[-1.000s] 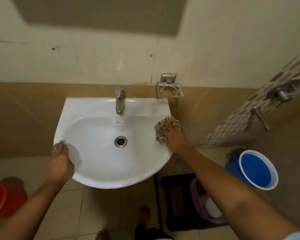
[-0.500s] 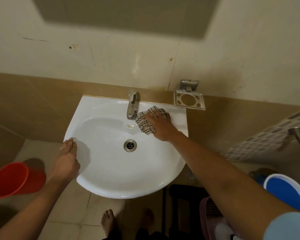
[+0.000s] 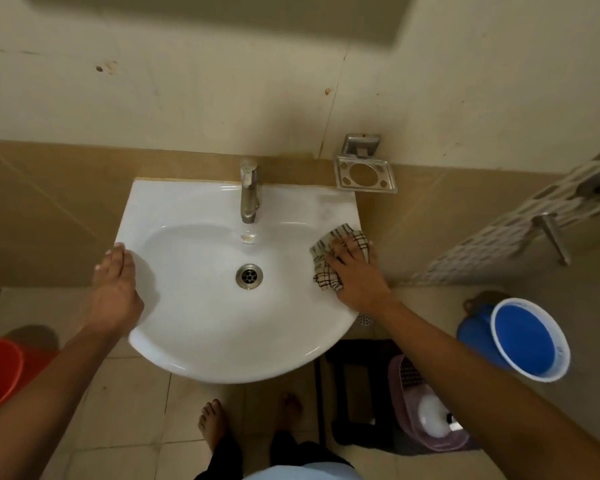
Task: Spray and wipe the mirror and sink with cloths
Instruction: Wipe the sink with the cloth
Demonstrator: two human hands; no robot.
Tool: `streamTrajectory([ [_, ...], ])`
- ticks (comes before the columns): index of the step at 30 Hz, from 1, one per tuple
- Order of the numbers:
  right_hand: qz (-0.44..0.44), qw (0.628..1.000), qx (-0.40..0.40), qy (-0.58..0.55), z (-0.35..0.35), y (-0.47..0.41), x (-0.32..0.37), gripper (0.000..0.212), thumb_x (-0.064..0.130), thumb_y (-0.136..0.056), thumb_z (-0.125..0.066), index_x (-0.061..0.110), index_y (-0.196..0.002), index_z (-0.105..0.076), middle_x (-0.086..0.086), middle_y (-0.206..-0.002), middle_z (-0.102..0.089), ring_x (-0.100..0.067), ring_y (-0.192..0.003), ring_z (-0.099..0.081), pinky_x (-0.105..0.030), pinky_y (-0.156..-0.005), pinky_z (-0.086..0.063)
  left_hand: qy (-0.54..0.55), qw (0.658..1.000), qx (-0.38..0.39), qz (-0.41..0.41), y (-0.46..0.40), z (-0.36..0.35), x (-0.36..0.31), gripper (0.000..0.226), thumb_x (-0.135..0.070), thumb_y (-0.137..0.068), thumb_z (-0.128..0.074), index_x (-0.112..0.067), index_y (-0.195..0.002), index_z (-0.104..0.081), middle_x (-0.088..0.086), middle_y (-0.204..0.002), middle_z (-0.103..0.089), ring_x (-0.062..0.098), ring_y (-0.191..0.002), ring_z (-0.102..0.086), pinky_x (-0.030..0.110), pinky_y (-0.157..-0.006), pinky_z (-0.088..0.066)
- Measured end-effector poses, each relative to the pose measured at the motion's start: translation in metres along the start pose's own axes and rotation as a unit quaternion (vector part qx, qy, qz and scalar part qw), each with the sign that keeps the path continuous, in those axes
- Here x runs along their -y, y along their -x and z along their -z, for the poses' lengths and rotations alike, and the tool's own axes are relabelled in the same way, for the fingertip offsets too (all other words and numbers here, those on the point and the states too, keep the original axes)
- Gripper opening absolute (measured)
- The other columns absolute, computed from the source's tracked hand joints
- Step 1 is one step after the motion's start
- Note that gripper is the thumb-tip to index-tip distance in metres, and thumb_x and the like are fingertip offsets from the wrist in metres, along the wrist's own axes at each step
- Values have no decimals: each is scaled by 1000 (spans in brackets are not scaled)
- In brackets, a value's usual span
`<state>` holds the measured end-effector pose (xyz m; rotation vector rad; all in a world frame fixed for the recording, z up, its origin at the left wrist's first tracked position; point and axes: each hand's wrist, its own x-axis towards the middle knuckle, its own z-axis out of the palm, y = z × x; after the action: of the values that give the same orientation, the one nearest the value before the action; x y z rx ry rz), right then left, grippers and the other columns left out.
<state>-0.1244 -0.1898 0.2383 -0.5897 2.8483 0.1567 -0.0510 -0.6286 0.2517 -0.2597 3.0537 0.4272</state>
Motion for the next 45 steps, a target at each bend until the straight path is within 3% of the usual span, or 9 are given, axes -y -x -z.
streamTrajectory([
  [4,-45,996,69,-29,-4,25,36,59,52,-95,-31,32,-151,-34,1,-165,-16,-20,-153,6,-57,-115,19,3,1000,5,-18,-6,-3,4,67,17,-80,-49,17,-144,-28,35,-155,-22,51,-145,-18,57,-120,-14],
  [10,-69,978,164,-110,5,43,126,84,82,-77,-4,45,-150,-24,1,-163,-24,-32,-149,-17,-53,-116,-4,14,999,15,-34,-8,-4,4,72,16,-76,-50,18,-144,-26,36,-155,-20,51,-145,-17,55,-120,-13],
  [13,-65,952,235,-184,1,38,177,99,91,-69,4,42,-154,-6,-3,-166,-8,-32,-152,-5,-52,-116,4,23,999,12,-32,-7,-3,4,73,13,-79,-49,15,-147,-22,33,-158,-16,47,-148,-13,50,-122,-10],
  [18,-33,926,248,-283,-4,2,260,85,77,-89,-11,27,-157,1,-8,-167,0,-33,-153,4,-51,-119,6,24,999,7,-29,-5,-2,6,75,10,-80,-47,13,-149,-19,30,-160,-12,43,-150,-9,47,-124,-8],
  [22,-3,921,228,-316,-1,-17,295,70,65,-98,-27,36,-157,-5,-4,-167,-4,-33,-152,0,-54,-120,1,22,999,-1,-33,-5,-3,11,75,12,-79,-46,13,-149,-20,30,-160,-12,43,-150,-10,47,-124,-9],
  [28,49,898,219,-379,-3,7,247,57,48,-97,-48,29,-150,-38,-5,-158,-34,-30,-143,-31,-52,-115,-28,12,999,1,-34,-5,-5,16,73,10,-81,-46,12,-149,-19,30,-160,-12,44,-149,-10,48,-124,-10],
  [33,80,941,247,-218,-12,18,175,62,55,-98,-43,41,-154,-21,-3,-164,-21,-25,-150,-16,-52,-119,-13,12,1000,-5,-16,-5,-8,17,71,10,-83,-49,11,-149,-22,29,-160,-15,44,-149,-12,47,-123,-8],
  [37,104,963,232,-95,-14,11,108,66,57,-98,-36,38,-156,-13,-1,-166,-12,-26,-153,-2,-52,-120,1,14,1000,-1,-9,-6,-11,13,69,10,-85,-50,11,-149,-23,28,-160,-16,44,-149,-12,50,-123,-9],
  [45,188,965,141,115,8,-36,27,59,54,-101,-30,36,-156,-17,0,-166,-11,-26,-154,4,-53,-121,9,9,1000,-3,2,-5,-7,3,67,8,-89,-48,9,-150,-20,26,-161,-12,41,-150,-9,49,-123,-9],
])
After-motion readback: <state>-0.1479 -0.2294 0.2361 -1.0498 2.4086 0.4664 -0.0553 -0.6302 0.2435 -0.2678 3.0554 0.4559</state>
